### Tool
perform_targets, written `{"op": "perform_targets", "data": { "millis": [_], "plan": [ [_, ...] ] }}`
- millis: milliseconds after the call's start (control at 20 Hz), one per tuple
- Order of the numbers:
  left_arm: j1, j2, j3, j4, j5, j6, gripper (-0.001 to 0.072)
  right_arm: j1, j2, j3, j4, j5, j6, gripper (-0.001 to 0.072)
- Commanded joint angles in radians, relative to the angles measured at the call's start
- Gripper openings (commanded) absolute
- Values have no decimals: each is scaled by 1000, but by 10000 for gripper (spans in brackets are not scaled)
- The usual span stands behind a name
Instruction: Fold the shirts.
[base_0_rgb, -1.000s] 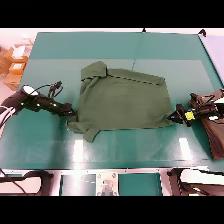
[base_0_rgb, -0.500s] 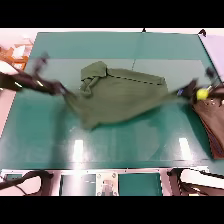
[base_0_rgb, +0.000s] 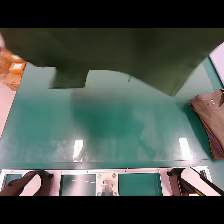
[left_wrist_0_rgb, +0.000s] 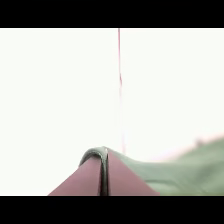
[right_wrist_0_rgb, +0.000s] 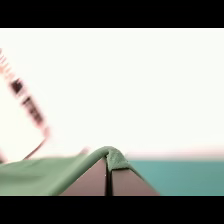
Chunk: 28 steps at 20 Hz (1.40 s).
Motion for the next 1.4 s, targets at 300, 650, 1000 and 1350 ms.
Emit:
{"op": "perform_targets", "data": {
  "millis": [300, 650, 1000, 1350],
  "plan": [
    [9, 99, -53, 112, 65, -39, 24, -135, 128, 53, -79, -81, 1, 11],
    [-16, -25, -597, 2, 68, 28, 24, 277, 2, -392, -400, -183, -45, 11],
    [-160, -528, -788, -31, 306, 132, 24, 459, -512, -597, -378, -391, -97, 11],
    [-163, -854, -585, -177, 401, 202, 24, 426, -983, -243, -138, -301, -53, 11]
  ]
}}
